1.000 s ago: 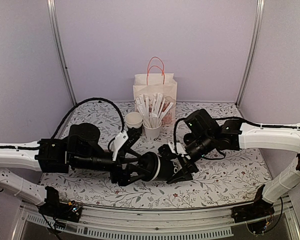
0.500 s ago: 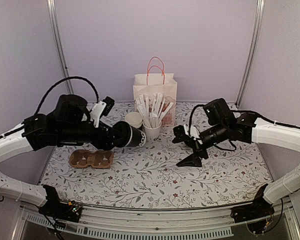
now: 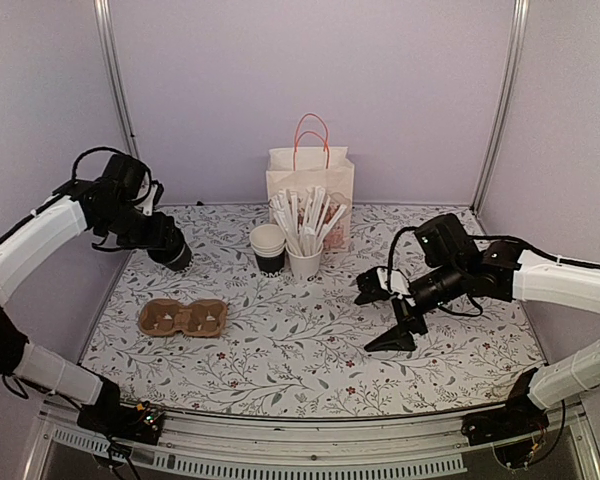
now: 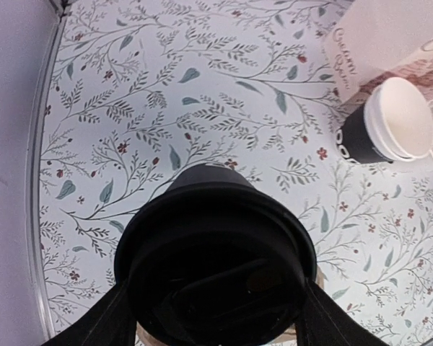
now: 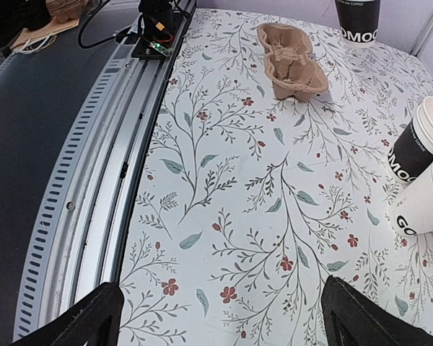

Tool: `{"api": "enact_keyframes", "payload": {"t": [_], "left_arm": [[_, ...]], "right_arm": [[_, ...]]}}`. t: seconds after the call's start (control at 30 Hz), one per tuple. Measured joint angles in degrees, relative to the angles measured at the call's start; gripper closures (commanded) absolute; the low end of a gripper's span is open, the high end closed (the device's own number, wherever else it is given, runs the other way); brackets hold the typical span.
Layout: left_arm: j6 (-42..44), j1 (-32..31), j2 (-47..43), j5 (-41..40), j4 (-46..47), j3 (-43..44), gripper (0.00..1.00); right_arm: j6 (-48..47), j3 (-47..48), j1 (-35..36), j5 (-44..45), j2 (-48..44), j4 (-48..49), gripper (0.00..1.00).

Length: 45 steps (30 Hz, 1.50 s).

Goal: Pack the takeout coffee

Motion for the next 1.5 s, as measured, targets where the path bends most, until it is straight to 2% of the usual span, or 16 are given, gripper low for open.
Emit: {"api": "enact_keyframes", "payload": {"t": [0.17,0.3,0.63,0.73,0.77,0.8,1.27,1.4,1.5], "left_arm": [[3.80,9.20,8.63,1.31,-2.21,3.80,0.43],[5.88,13.84,14.21,1.25,-4.22,7.76,0.39],[9.16,17.57,26.08,1.86,-8.96,15.80,0.34],[9.20,17.84,28.74,2.01,-9.79,17.11,0.28],[9.20,17.86,29.11,2.03,-9.92,17.79,0.05],[9.20,17.86,29.42,2.01,-10.10,18.40,0.01],[9.05,17.27,29.42,1.57,-13.20,23.58,0.00],[9.09,15.23,24.94,1.27,-12.07,23.54,0.00],[9.22,13.73,19.15,1.66,-7.89,20.50,0.00]], "right_arm": [[-0.02,-0.02,0.00,-0.52,1.09,-0.04,0.01],[-0.02,-0.13,0.00,-0.85,1.25,-0.02,0.01],[-0.07,-0.37,0.00,-0.87,1.33,-0.15,0.01],[-0.09,-0.37,0.00,-0.85,1.42,-0.22,0.01],[-0.09,-0.37,0.00,-0.85,1.44,-0.24,0.01],[-0.09,-0.37,0.00,-0.87,1.44,-0.24,0.01],[-0.07,-0.37,0.00,-0.83,1.62,-0.26,0.01],[-0.04,-0.37,0.00,-0.81,2.08,-0.26,0.01],[-0.02,-0.37,0.00,-0.74,2.64,-0.26,0.01]]}}
